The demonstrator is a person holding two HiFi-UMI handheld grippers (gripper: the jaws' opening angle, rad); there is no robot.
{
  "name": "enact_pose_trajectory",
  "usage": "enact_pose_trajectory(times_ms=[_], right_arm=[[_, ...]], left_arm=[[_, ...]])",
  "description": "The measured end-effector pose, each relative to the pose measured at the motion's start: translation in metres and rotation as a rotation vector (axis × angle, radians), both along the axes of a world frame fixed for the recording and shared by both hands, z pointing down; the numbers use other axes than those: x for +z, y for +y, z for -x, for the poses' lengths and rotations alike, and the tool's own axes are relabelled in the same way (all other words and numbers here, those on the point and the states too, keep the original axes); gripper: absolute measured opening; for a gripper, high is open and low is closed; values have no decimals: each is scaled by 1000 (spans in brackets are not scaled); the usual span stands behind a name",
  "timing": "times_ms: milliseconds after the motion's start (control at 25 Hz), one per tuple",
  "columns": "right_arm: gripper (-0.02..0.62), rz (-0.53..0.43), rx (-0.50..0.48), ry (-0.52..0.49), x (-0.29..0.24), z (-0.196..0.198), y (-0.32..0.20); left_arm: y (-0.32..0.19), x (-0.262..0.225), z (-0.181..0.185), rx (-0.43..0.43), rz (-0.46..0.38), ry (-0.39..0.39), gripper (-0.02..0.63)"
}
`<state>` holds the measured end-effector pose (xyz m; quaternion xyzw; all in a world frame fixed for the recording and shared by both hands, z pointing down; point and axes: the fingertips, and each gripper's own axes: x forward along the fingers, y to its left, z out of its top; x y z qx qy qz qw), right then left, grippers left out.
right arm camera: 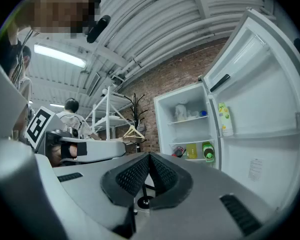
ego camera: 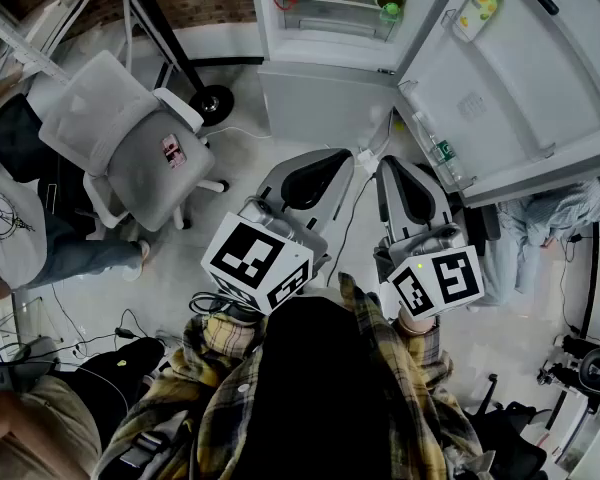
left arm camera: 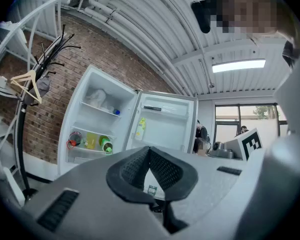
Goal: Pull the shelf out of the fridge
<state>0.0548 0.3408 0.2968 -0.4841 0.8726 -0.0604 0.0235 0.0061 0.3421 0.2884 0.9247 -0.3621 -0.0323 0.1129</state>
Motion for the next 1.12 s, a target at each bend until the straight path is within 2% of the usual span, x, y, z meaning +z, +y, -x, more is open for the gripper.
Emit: enact_pose_trajectory(times_ms=[480, 880, 1120], right_arm=[[18, -1, -18, -22, -4, -17, 17], [18, 12, -51, -32, 7, -27, 38], [18, 38, -76, -37, 15, -26, 37]], left_arm=[[16, -4, -17, -5, -6, 4, 3], [36, 4, -19, -61, 8, 10, 3], [33, 11, -19, -79, 31, 5, 3]])
